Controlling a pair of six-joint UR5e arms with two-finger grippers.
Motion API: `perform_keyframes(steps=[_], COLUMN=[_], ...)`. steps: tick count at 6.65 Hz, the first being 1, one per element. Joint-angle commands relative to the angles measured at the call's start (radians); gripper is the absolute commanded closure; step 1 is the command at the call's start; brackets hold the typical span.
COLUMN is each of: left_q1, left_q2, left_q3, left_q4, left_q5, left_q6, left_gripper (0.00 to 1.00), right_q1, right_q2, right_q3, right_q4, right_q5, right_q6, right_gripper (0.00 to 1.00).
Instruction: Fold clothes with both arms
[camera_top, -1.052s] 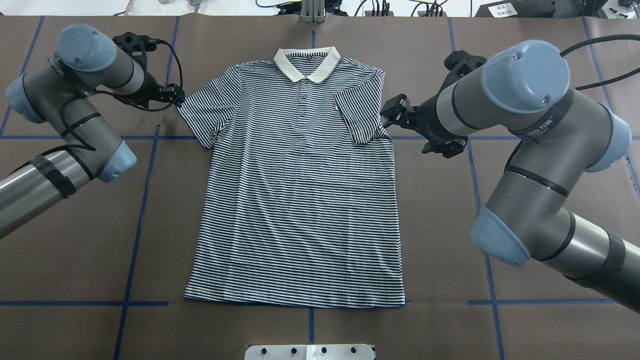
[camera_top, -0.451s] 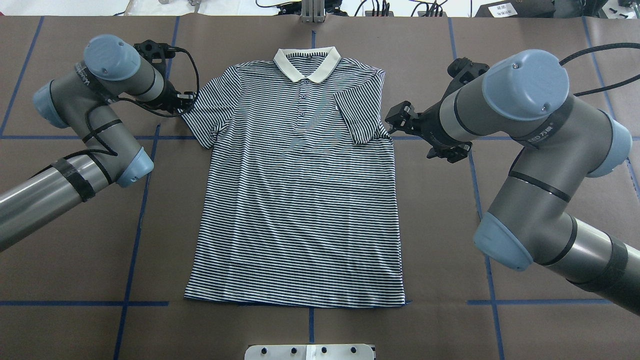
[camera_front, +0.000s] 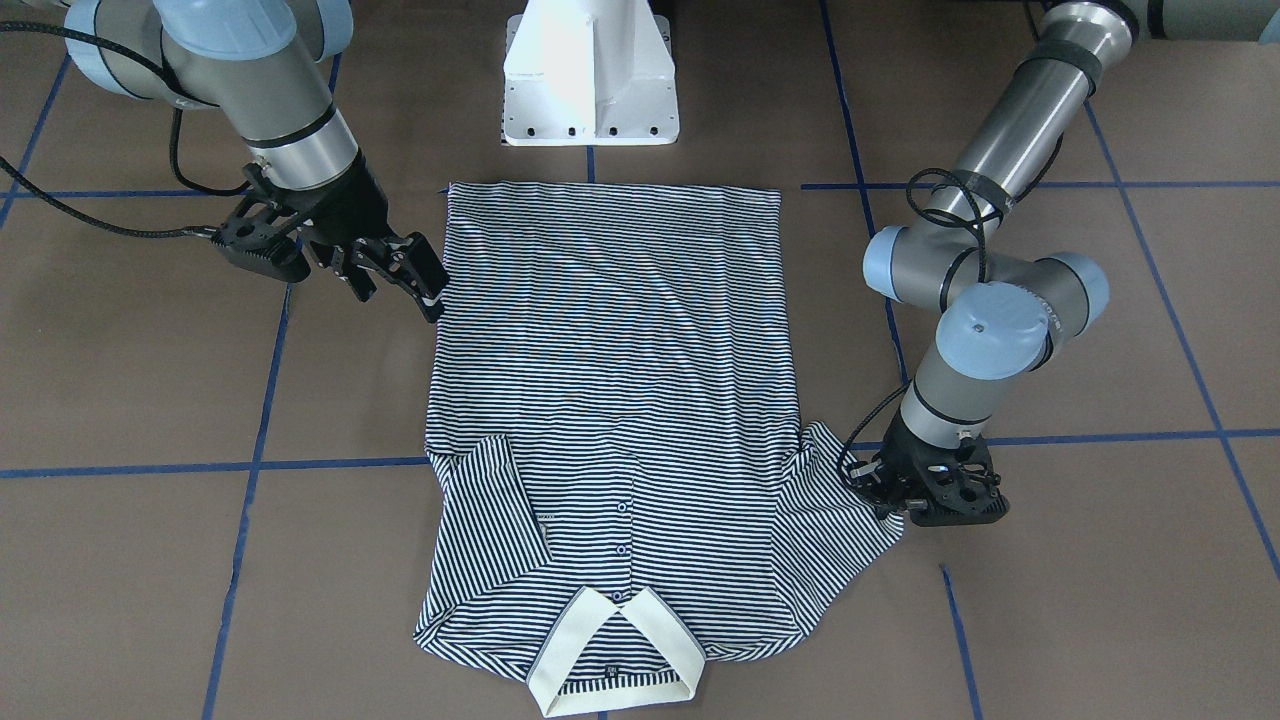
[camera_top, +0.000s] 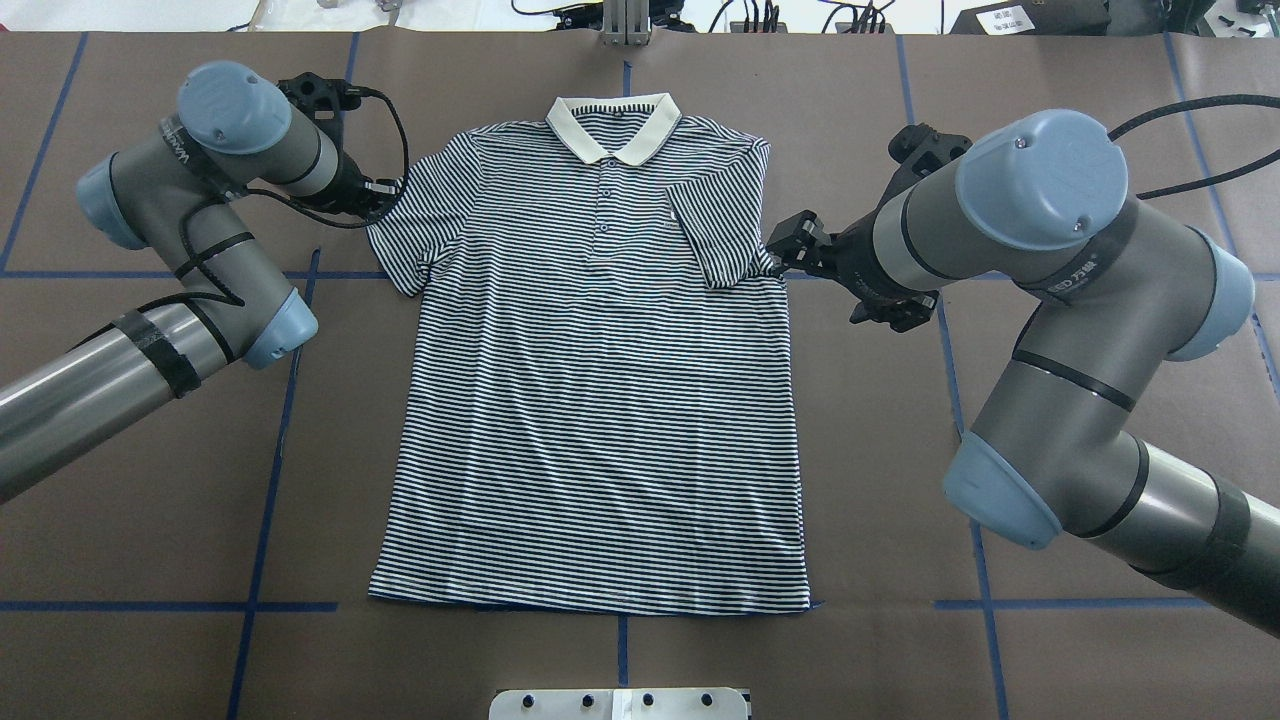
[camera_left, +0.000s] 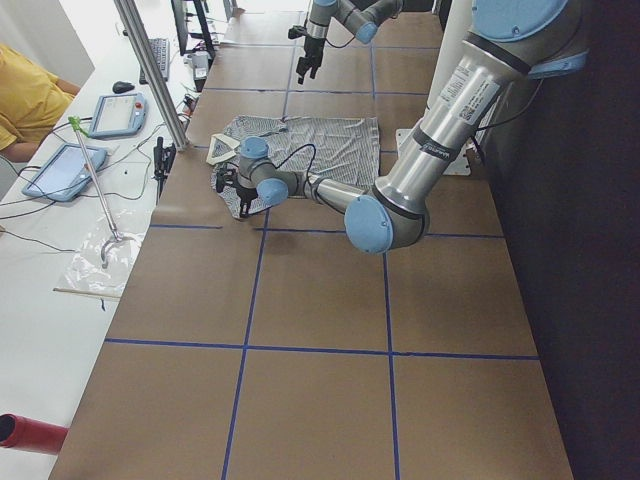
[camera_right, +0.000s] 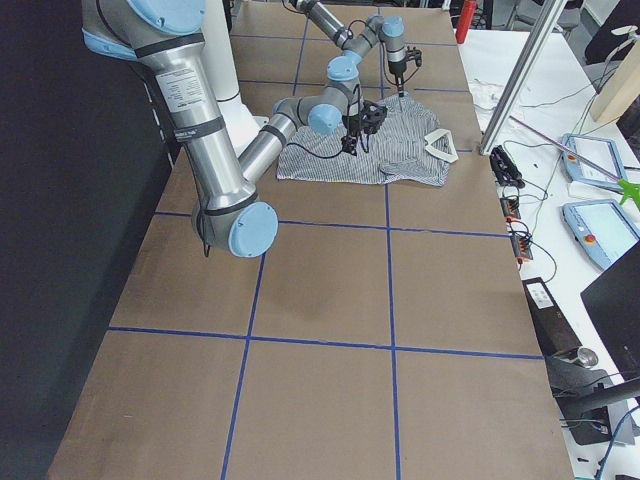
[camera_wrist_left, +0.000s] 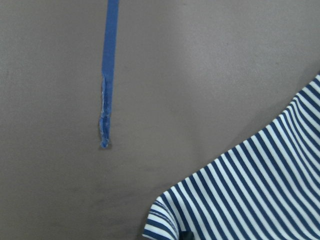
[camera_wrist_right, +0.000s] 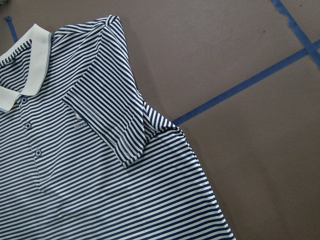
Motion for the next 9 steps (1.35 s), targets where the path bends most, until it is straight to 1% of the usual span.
perform_keyframes(steps=[1,2,3,4,5,6,7,8,9], left_q1=[0.000,0.053,0.124,0.144,0.143,0.141,0.140,0.152,0.178], left_q2=[-0.057,-0.129,-0.177,-0.227,-0.228,-0.237,-0.234,-0.137,-0.037], left_q3=[-0.067,-0.058,-0.010,0.073,0.092,0.087,0.030,-0.127,-0.290], left_q4=[0.056,0.086,0.081,0.080,0.064,0.064,0.078,0.078,0.077], left_q5=[-0.059,-0.050,0.020,0.053,0.068,0.082,0.070,0.061,0.020], left_q6=[-0.106,-0.222,-0.292,-0.297,-0.296,-0.300,-0.300,-0.358,-0.407], left_gripper=[1.00,1.00,1.00,1.00,0.99,0.45,0.22,0.15,0.09], right_q1=[-0.002,-0.002,0.000,-0.002,-0.016,-0.025,-0.051,-0.141,-0.296], right_q2=[0.000,0.000,-0.001,-0.007,-0.010,-0.010,-0.012,-0.010,-0.021], right_q3=[0.003,0.003,0.004,0.004,0.004,0.004,0.006,0.027,0.053], right_q4=[0.000,0.000,0.000,0.000,0.000,0.000,0.000,-0.002,-0.006], right_q5=[-0.001,-0.001,-0.001,-0.005,-0.034,-0.048,-0.050,-0.118,-0.271], right_q6=[0.000,0.000,0.002,0.002,0.003,0.003,0.006,0.026,0.114], right_gripper=[0.00,0.00,0.00,0.00,0.00,0.00,0.00,0.00,0.00])
